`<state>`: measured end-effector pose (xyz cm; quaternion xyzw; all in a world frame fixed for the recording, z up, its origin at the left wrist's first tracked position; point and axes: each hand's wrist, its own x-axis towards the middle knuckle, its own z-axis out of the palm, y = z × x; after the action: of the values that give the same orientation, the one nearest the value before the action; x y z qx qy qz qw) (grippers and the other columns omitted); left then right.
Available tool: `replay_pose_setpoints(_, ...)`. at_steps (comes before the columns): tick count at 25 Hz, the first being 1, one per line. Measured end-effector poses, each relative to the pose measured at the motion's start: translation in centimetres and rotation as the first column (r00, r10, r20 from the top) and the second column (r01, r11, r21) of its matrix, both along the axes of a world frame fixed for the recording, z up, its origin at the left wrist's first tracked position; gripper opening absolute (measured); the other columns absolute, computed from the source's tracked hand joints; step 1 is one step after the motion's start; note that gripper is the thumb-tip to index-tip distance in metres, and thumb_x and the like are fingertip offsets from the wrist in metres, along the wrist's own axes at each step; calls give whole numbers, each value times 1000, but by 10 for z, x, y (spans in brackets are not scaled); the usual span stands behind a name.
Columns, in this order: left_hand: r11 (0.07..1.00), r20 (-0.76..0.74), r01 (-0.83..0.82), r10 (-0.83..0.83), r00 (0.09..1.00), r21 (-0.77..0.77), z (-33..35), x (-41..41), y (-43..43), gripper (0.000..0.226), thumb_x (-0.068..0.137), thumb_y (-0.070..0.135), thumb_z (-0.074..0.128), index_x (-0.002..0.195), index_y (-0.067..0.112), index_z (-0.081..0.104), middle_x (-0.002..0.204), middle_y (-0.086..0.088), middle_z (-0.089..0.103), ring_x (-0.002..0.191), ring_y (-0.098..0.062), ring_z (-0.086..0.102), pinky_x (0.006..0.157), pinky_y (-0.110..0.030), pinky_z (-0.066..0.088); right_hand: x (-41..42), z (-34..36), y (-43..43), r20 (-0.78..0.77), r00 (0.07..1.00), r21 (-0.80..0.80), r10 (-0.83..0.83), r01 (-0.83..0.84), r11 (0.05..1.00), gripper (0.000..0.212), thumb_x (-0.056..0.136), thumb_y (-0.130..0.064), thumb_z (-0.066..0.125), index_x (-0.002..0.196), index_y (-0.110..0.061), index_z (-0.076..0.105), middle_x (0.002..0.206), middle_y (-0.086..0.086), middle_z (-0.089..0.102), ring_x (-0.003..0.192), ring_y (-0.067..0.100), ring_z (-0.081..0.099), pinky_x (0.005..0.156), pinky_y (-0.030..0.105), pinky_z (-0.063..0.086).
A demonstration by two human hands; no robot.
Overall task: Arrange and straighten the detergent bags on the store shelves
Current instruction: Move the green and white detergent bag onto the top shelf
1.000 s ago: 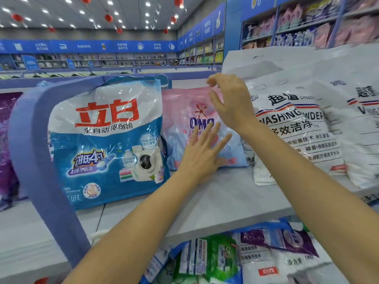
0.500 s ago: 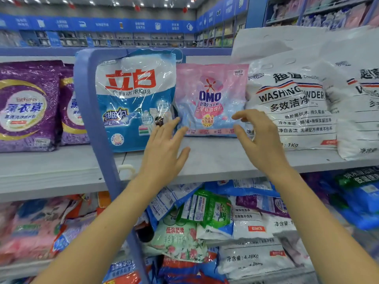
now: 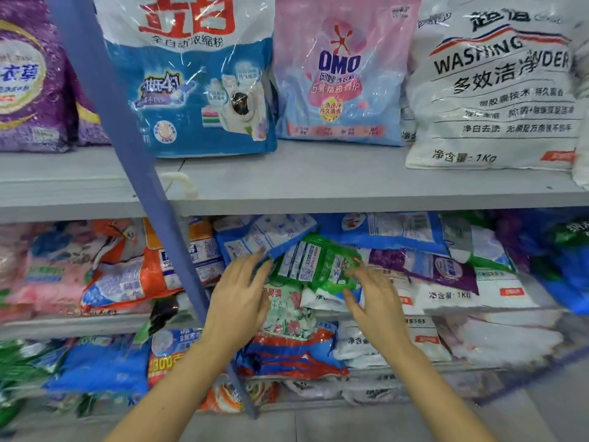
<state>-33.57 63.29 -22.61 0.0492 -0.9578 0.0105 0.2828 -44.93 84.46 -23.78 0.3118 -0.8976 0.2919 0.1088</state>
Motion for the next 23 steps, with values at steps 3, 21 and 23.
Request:
replay_pose_setpoints(3,989,182,-149,149,972,-12,-16,-27,-11,74,62,18,81,127,5,48,131,-25,50,122,-40,42,97,-51,42,-14,-23,-19,-56,998,146,22,-14,989,54,77,-33,70,123,-11,53,126,13,55,117,34,50,101,45,41)
replay_pose_setpoints(21,980,204,-193,181,962,41,-60,-49,-30,66,84,41,31,144,13,31,150,-19,28,140,-34,22,114,-48,10,-30,-32,-9,-3,987,-166,162,-161,973,55,72,-7,60,124,-24,56,120,-1,63,106,15,59,92,36,47)
replay_pose_setpoints(23,966,202,-200,166,965,162,-48,-48,-26,64,86,46,29,141,14,39,150,-17,30,140,-33,23,115,-50,11,-24,-18,-6,104,985,-228,136,-110,967,48,81,-3,60,122,-26,57,118,-13,57,107,6,54,94,29,44)
